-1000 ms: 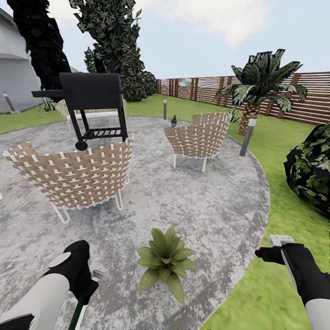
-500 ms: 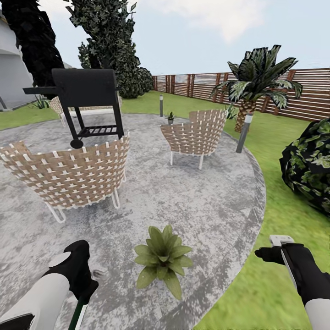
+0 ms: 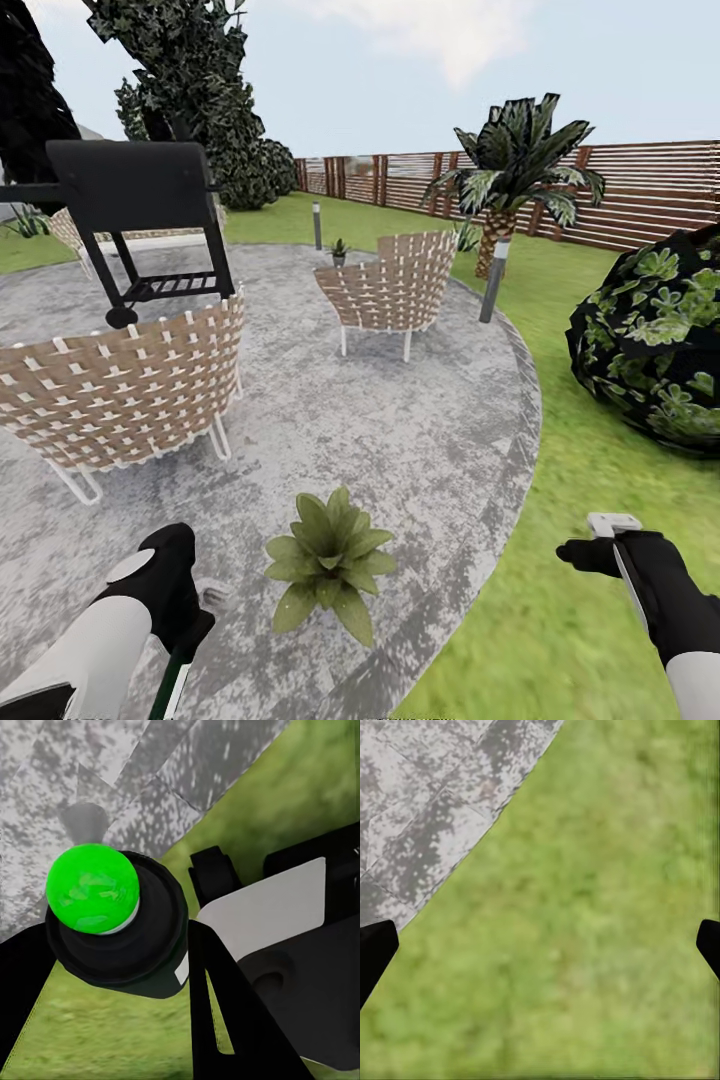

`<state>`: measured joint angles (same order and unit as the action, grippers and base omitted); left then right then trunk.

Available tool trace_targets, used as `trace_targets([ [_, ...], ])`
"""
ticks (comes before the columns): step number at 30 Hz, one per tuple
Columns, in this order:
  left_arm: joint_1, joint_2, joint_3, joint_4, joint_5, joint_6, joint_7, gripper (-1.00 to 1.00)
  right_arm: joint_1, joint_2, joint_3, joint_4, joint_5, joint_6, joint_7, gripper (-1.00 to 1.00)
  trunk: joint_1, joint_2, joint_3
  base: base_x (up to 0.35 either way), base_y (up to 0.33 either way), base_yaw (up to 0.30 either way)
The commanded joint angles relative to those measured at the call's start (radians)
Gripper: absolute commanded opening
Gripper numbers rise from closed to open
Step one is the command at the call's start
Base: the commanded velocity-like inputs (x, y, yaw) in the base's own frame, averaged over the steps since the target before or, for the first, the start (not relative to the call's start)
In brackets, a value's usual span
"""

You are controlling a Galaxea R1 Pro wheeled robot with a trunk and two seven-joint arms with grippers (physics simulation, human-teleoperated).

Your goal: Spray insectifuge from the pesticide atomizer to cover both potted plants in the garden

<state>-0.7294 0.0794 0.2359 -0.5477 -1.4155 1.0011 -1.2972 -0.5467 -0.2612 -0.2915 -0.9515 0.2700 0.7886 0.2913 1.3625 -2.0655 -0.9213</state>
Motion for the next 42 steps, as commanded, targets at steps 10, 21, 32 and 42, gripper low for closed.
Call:
trace_targets([
  [10,-0.030,0.000,0.005,-0.137,-0.010,0.008,-0.012,-1.00,-0.001,0.000,-0.001,-0.001,0.011,0.003,0.009,1.00,0.000,0.000,-0.012,0.000,0.000,-0.241],
  [21,-0.030,-0.001,0.006,-0.158,-0.010,0.008,-0.016,-1.00,-0.001,0.000,-0.001,0.000,0.011,0.002,0.009,1.00,0.000,0.000,-0.023,0.000,0.000,-0.230],
  [32,-0.029,-0.001,0.007,-0.158,-0.004,0.008,-0.019,-1.00,-0.001,0.000,-0.001,-0.001,0.011,0.001,0.009,1.00,0.000,0.000,-0.027,0.000,0.124,-0.057],
  [42,-0.021,-0.001,0.008,-0.155,-0.005,0.008,-0.018,-1.00,-0.001,0.000,-0.001,0.000,0.011,0.002,0.009,1.00,0.000,0.000,-0.027,0.000,0.043,-0.014],
])
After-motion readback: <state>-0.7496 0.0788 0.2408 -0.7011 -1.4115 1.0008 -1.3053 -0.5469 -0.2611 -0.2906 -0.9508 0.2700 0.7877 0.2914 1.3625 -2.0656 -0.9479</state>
